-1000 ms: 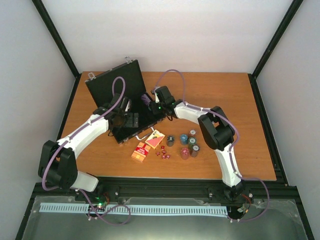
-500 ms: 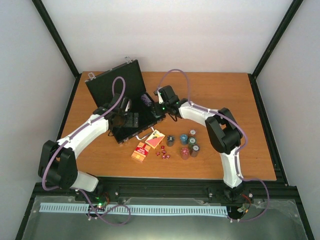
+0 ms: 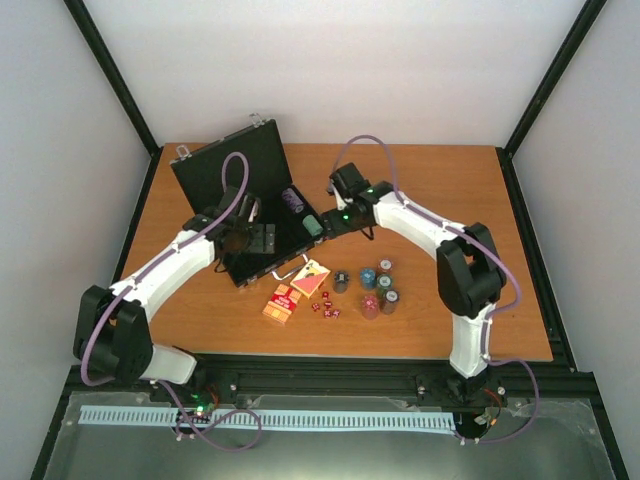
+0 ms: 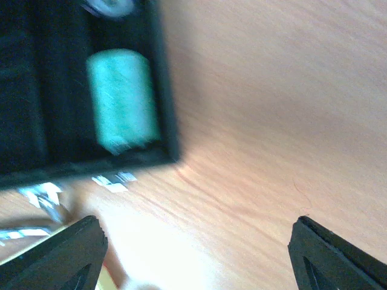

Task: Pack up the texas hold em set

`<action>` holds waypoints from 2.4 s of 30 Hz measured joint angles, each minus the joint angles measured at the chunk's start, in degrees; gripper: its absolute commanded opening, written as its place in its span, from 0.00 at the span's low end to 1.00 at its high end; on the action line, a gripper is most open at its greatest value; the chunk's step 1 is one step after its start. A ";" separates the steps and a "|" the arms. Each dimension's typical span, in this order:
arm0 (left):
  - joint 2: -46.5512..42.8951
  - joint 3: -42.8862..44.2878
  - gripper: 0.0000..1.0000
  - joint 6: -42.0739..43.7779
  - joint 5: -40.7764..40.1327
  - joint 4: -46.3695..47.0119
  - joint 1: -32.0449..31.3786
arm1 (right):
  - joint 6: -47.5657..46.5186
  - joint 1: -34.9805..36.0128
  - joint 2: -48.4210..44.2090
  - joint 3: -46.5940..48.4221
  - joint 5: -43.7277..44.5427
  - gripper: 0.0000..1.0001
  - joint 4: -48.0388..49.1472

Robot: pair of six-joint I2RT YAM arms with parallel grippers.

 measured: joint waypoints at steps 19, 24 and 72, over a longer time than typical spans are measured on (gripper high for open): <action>-0.20 -0.04 1.00 0.50 0.46 0.42 0.61 | 4.87 -5.64 -10.64 -19.96 7.50 0.78 -13.18; -0.15 -0.35 1.00 0.50 0.55 0.42 0.63 | 5.16 -6.40 -10.58 -20.90 6.95 0.58 -12.87; -4.09 -3.41 1.00 -6.43 10.95 -2.82 12.55 | 10.88 3.52 26.14 33.81 -13.55 0.03 13.81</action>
